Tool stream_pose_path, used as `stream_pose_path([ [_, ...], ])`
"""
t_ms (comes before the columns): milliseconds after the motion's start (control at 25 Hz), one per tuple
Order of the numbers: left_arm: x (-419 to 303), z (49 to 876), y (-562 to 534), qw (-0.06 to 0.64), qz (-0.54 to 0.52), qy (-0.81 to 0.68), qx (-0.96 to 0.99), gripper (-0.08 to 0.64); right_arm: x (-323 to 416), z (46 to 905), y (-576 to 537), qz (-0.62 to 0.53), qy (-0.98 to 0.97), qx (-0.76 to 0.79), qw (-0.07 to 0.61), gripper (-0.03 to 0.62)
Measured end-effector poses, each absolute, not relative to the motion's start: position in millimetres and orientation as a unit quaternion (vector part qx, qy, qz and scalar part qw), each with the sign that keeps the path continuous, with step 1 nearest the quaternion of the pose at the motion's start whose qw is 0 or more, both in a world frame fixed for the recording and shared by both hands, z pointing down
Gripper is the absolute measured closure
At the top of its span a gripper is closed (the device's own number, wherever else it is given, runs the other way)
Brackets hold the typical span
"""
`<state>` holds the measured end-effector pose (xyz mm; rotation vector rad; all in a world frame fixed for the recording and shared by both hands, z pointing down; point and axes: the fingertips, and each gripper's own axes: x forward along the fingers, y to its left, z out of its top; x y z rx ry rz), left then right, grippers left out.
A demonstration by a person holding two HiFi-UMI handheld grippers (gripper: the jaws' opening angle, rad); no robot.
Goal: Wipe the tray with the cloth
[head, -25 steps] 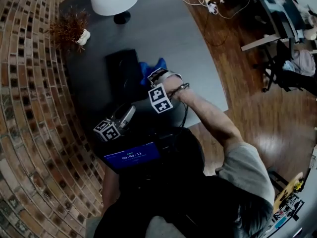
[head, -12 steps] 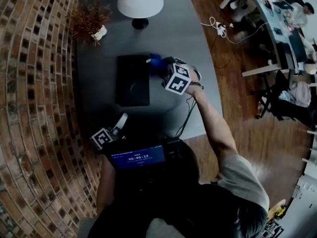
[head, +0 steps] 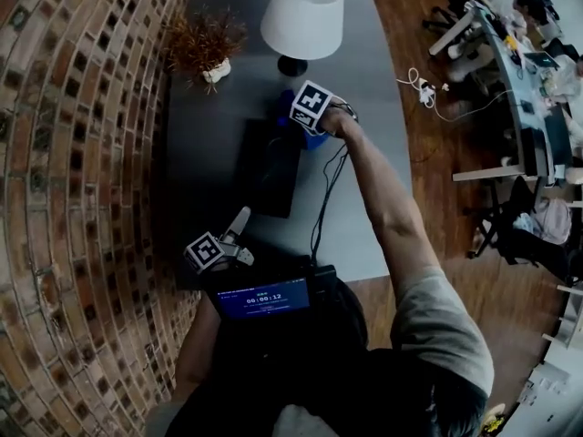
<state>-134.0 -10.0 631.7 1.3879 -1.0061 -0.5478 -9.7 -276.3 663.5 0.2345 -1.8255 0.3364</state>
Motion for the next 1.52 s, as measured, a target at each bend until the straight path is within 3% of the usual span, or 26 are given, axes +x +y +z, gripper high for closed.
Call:
stream_pose_path([
  [200, -187, 631, -65, 0.568, -0.21, -0.481, 0.634, 0.21, 34, 674, -225, 0.175, -0.774, 0.079, 0.604, 0.43],
  [440, -201, 623, -160, 0.509, -0.126, -0.462, 0.715, 0.209, 62, 680, -118, 0.218, -0.812, 0.141, 0.523, 0.426],
  [600, -189, 589, -155, 0.471, -0.075, -0.426, 0.769, 0.208, 67, 673, -78, 0.205, -0.837, 0.185, 0.472, 0.422],
  [720, -153, 542, -113, 0.465, -0.105, -0.356, 0.804, 0.273, 80, 667, -85, 0.082, -0.832, 0.182, 0.518, 0.422],
  [880, -95, 571, -71, 0.486, -0.057, -0.302, 0.818, 0.273, 66, 643, -156, -0.096, -0.811, 0.179, 0.549, 0.422],
  [1000, -87, 580, -67, 0.475, -0.059, -0.315, 0.819, 0.278, 50, 645, -176, -0.169, -0.788, 0.117, 0.581, 0.42],
  [1400, -92, 576, -74, 0.467, -0.074, -0.329, 0.817, 0.278, 53, 642, -19, -0.171, -0.783, -0.011, 0.598, 0.42],
  [1520, -93, 575, -74, 0.47, -0.079, -0.329, 0.815, 0.278, 67, 646, -32, -0.137, -0.794, 0.008, 0.592, 0.42],
])
